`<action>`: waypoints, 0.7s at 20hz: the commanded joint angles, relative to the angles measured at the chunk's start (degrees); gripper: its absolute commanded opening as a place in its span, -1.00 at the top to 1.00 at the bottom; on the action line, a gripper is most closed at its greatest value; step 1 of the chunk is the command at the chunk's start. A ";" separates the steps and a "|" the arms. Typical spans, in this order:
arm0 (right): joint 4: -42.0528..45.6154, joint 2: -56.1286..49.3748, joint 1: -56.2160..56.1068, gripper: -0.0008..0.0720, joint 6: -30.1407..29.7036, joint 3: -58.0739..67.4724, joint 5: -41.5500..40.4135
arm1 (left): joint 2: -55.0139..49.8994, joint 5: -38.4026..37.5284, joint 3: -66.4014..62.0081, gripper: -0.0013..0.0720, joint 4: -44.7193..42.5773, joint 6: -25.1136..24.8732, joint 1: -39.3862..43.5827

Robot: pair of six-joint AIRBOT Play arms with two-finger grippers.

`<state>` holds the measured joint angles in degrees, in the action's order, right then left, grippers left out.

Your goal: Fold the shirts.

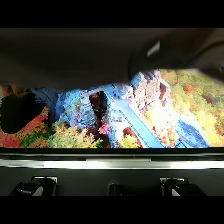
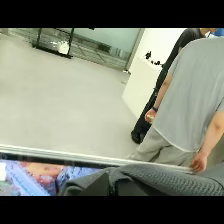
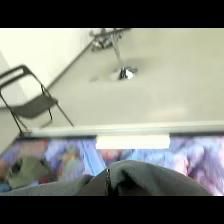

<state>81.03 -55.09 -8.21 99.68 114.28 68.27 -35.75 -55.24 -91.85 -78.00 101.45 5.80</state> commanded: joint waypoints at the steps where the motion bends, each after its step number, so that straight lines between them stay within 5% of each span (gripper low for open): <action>1: 1.29 -0.15 0.11 0.85 0.28 0.24 22.08 | -0.11 -6.40 3.65 0.89 -1.09 -1.57 -0.26; 4: -2.86 -5.20 0.09 0.86 1.46 -6.14 34.67 | -0.44 -11.13 16.39 0.89 -0.98 -1.55 -0.24; 6: -6.43 -6.60 0.09 0.86 0.11 -18.69 35.54 | -0.52 -10.86 28.06 0.89 -0.83 -1.55 -0.24; 10: -9.05 -8.50 0.09 0.86 -3.37 -43.91 16.74 | -1.03 -8.17 48.15 0.89 8.70 -2.49 -0.24; 14: -6.56 -15.17 0.11 0.86 -4.37 -43.25 -5.16 | -1.51 -0.09 47.82 0.89 10.71 -3.52 -0.55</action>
<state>73.87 -66.41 -8.14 96.51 74.15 79.72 -36.84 -60.55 -46.76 -69.95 98.65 5.54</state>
